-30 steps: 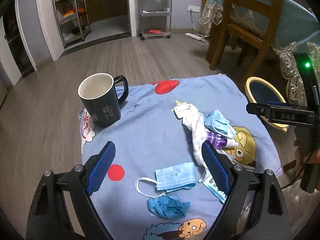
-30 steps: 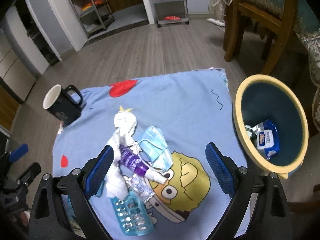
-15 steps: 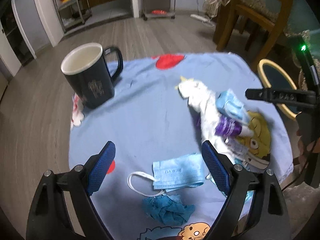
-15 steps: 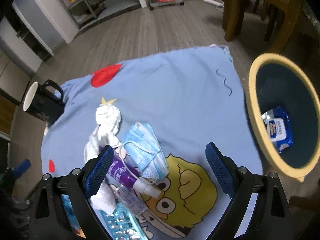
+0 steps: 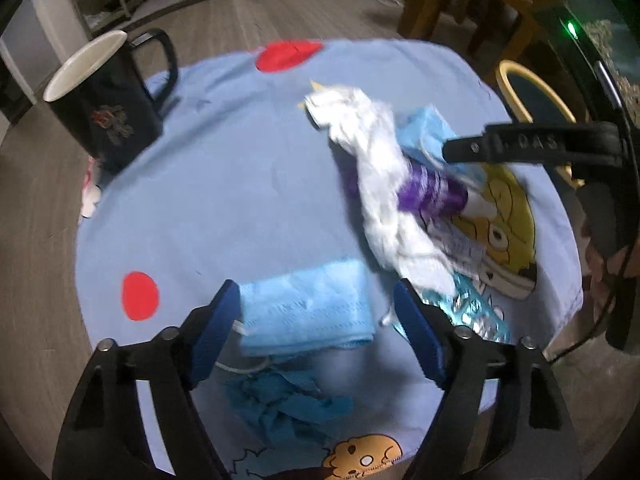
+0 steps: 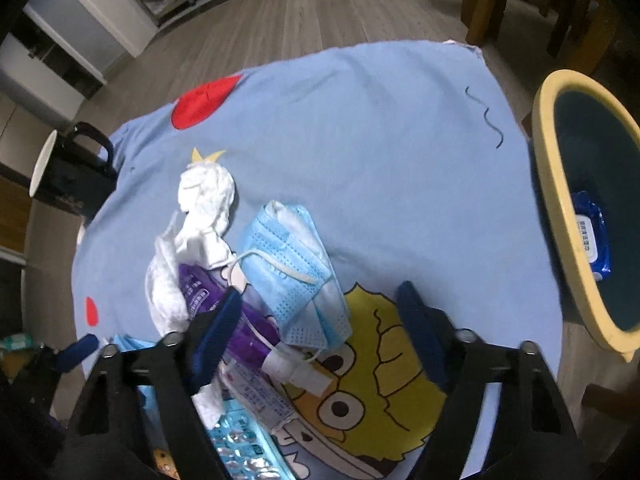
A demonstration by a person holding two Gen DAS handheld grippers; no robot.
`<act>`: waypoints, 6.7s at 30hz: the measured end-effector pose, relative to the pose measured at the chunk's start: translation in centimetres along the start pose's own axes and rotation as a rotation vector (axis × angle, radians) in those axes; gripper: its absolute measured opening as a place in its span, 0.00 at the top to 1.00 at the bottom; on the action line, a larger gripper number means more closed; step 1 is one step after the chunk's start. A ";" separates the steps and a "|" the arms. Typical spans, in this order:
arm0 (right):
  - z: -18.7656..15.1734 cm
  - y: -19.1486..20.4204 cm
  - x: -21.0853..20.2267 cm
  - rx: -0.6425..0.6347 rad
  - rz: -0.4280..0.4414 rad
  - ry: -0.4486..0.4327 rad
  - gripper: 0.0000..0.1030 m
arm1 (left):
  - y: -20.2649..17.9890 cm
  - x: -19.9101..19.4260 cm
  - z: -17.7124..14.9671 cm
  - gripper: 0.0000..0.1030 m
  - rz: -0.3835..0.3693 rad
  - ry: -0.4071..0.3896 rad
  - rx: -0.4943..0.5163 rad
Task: Collect trash
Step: 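Grasp the blue face mask with the left tool while the right tool grasps another mask, then carry both blue masks over the bin and lower them in, then open both tools over the bin and return to the cushion, then grasp the purple spray bottle with the right tool while the left tool grasps the white tissue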
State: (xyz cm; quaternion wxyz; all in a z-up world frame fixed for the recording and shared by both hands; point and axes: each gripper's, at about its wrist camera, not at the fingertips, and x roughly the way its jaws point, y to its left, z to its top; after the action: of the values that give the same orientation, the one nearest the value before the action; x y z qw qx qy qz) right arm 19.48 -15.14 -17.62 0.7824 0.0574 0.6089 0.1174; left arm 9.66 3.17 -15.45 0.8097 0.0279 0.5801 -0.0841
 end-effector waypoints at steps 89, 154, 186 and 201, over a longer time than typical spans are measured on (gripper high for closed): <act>-0.7 -16.9 -20.9 0.221 -0.052 -0.336 0.77 | -16.2 -10.2 7.6 0.77 -0.159 -0.297 0.339; -2.8 -6.2 -20.1 -0.010 -0.103 -0.520 0.05 | -1.6 -12.7 3.0 0.06 0.078 -0.350 0.055; -4.4 7.2 0.4 -0.573 -0.069 -0.033 0.55 | 4.5 -6.4 4.1 0.06 0.074 -0.225 -0.123; -2.4 3.6 0.8 -0.386 -0.035 -0.040 0.58 | 0.6 -1.0 4.5 0.08 0.078 -0.101 -0.001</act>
State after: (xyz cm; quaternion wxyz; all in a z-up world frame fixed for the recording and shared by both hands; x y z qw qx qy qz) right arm 16.94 -11.60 -18.11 0.7926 -0.1019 0.5605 0.2172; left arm 13.64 3.18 -13.11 0.8408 0.0457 0.5368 -0.0532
